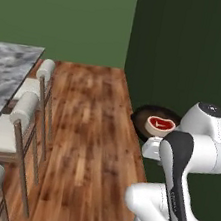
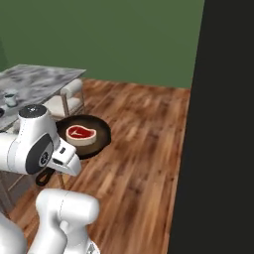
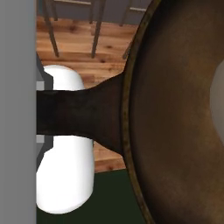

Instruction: Pick up the pan with the steak in it and place it on the dining table. Then place the steak on the plate.

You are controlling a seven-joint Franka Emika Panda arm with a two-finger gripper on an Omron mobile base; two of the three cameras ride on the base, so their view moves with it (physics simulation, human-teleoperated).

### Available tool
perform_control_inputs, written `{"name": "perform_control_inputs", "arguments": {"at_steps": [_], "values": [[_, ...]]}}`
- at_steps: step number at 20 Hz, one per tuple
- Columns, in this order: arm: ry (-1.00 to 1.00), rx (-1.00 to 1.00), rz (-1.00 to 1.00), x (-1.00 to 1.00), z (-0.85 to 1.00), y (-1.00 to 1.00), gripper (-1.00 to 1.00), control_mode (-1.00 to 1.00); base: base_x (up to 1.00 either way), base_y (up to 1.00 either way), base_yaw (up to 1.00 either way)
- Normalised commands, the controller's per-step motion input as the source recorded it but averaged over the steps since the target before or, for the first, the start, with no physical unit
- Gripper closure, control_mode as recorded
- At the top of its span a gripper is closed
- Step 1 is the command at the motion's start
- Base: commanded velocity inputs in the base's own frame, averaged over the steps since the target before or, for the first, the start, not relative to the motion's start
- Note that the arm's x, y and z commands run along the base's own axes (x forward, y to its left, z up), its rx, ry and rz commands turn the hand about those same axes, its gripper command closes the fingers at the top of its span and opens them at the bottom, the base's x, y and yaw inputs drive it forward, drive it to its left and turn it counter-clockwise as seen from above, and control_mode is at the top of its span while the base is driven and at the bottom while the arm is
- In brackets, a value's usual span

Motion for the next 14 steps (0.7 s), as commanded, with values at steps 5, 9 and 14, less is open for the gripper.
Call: {"name": "perform_control_inputs", "arguments": {"at_steps": [5, 9, 14], "values": [[0.0, 0.0, 0.0, 0.0, 0.0, 0.0, 1.0, 1.0, 1.0, -0.19, 0.02], [0.0, 0.0, 0.0, 0.0, 0.0, 0.0, 1.0, 1.0, 0.77, -0.19, 0.05], [0.0, 0.0, 0.0, 0.0, 0.0, 0.0, 1.0, 1.0, 0.1, -0.12, 0.34]]}}
